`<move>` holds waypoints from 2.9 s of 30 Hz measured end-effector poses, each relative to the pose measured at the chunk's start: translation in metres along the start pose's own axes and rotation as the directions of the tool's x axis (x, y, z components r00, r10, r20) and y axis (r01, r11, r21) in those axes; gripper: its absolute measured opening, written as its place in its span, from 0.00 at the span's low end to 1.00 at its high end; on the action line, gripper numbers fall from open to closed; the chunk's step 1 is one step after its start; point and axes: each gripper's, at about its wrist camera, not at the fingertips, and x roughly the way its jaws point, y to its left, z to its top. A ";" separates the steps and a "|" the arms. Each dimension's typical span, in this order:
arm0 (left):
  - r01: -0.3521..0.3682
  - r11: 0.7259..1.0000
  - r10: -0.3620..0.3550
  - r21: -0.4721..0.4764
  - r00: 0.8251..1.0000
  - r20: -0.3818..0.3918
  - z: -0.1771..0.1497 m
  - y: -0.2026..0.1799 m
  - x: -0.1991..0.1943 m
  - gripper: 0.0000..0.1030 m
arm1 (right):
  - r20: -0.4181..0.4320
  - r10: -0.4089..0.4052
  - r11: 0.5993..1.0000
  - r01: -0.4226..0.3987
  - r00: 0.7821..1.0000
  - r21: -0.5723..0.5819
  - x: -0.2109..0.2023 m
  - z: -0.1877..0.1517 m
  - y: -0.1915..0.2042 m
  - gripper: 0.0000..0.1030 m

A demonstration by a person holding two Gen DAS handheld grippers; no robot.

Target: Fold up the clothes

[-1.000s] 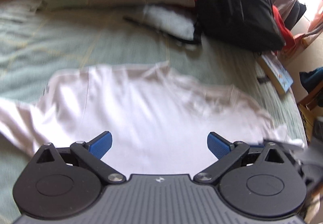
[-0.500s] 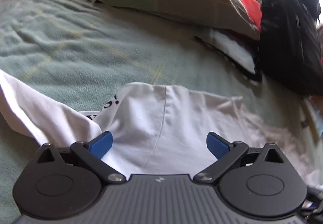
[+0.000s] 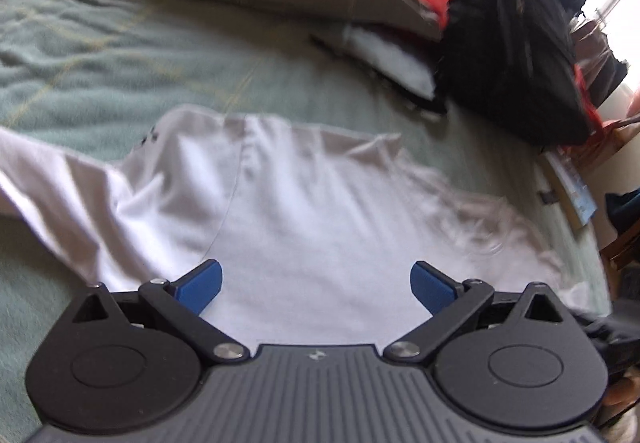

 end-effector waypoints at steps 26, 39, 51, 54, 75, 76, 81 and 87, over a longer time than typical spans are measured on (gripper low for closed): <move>0.029 0.998 -0.035 0.058 0.995 0.090 -0.043 0.015 -0.043 0.97 | 0.068 -0.095 0.995 0.097 0.993 -0.029 -0.009 0.002 0.004 1.00; 0.073 0.995 -0.060 -0.065 0.981 0.183 -0.063 0.068 -0.078 0.97 | 0.070 -0.110 0.992 0.114 0.991 -0.049 0.001 -0.001 0.004 1.00; -0.017 0.985 0.074 -0.170 0.941 0.331 0.047 0.138 -0.097 0.97 | 0.096 -0.130 0.983 0.141 0.987 -0.119 0.010 -0.006 0.007 1.00; -0.057 0.985 0.102 -0.163 0.954 0.281 0.084 0.153 -0.073 0.97 | 0.104 -0.140 0.976 0.155 0.985 -0.153 0.013 -0.008 0.009 1.00; -0.064 0.986 0.061 -0.155 0.998 -0.021 0.022 0.161 -0.095 0.96 | 0.142 -0.178 0.946 0.209 0.974 -0.248 0.021 -0.017 0.016 1.00; -0.044 0.986 0.045 -0.161 0.999 0.004 0.015 0.159 -0.104 0.96 | 0.142 -0.179 0.946 0.210 0.974 -0.248 0.021 -0.017 0.016 1.00; 0.024 0.971 -0.001 -0.238 0.995 0.098 0.008 0.167 -0.119 0.96 | 0.144 -0.179 0.946 0.210 0.973 -0.245 0.021 -0.017 0.017 1.00; 0.075 0.930 -0.032 -0.361 0.992 0.123 0.024 0.183 -0.076 0.96 | 0.145 -0.179 0.946 0.210 0.973 -0.246 0.022 -0.017 0.016 1.00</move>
